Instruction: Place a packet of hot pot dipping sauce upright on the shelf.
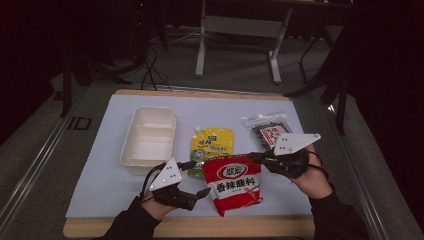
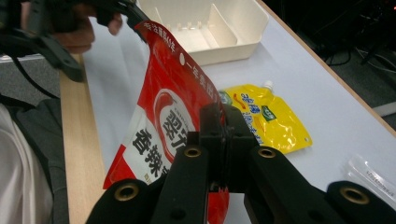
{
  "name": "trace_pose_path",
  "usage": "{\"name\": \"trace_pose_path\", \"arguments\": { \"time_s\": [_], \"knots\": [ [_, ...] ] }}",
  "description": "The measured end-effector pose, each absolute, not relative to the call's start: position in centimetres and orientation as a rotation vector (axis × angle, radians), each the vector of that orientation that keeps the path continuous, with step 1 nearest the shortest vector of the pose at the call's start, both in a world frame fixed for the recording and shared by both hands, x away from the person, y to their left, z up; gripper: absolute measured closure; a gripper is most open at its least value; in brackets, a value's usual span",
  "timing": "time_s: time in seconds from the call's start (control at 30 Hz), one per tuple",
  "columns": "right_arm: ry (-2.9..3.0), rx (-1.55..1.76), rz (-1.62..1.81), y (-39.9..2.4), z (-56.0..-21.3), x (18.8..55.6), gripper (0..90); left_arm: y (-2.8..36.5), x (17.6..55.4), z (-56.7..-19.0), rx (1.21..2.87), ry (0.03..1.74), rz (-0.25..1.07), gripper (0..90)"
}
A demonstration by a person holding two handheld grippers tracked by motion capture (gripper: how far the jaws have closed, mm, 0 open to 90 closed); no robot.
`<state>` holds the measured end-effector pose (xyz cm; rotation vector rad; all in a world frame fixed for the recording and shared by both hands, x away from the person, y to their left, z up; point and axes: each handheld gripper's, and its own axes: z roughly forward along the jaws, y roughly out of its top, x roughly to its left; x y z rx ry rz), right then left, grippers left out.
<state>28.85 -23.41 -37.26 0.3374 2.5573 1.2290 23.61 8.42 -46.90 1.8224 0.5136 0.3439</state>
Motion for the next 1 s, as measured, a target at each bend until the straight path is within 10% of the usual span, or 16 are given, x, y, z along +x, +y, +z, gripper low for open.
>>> {"name": "trace_pose_path", "arguments": {
  "time_s": [0.3,0.77,1.0],
  "knots": [
    [2.553,0.292,1.246,-23.2,-36.5,27.8,89.0,6.7,24.6,-47.8,1.854,0.515,0.295,30.5],
    [2.546,0.253,1.246,-22.9,-36.0,26.8,88.9,5.6,25.1,-47.8,1.904,0.426,0.192,87.9],
    [2.540,0.225,1.266,-23.1,-35.3,26.2,88.8,5.8,24.1,-46.5,1.909,0.382,0.175,90.0]
  ]
}}
